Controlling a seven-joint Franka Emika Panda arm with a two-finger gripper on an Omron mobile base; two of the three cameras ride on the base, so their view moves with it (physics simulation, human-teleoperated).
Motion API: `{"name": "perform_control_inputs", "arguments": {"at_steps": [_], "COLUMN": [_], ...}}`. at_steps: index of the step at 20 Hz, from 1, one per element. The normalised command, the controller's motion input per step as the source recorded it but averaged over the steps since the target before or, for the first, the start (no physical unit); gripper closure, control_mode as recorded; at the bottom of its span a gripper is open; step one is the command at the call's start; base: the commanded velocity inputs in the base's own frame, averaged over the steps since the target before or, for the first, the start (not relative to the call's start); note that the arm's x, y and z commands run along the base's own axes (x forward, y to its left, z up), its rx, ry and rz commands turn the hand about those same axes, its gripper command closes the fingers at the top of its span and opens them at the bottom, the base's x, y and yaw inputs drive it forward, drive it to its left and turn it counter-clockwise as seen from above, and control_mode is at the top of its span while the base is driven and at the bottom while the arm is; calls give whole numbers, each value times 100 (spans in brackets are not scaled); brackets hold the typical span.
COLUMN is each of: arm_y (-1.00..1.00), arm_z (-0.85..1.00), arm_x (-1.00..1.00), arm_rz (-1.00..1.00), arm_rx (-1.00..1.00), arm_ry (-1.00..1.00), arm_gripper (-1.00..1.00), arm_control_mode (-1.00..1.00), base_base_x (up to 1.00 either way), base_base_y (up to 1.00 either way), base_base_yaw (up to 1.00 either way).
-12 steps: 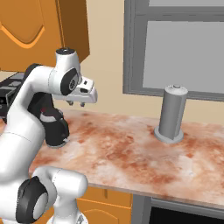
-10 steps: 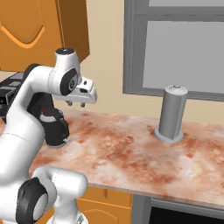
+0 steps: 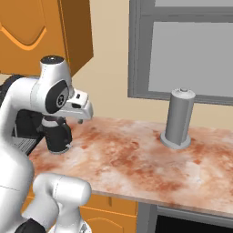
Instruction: Navigate to the fridge.
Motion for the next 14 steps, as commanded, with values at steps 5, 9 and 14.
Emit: {"name": "perform_control_inputs", "arguments": {"at_steps": [5,9,14], "arm_y": [-1,-9,-4], "arm_z": [14,31,16], "arm_x": [-78,-54,-18], "arm_rz": [0,-1,0], "arm_rx": [0,0,0], "arm_ry": [-23,-23,-8], "arm_gripper": [-100,-100,-100], "arm_control_mode": [-100,-100,100], "base_base_x": [0,0,-30], "base_base_y": [0,0,-7], "base_base_yaw": [0,0,0]}}
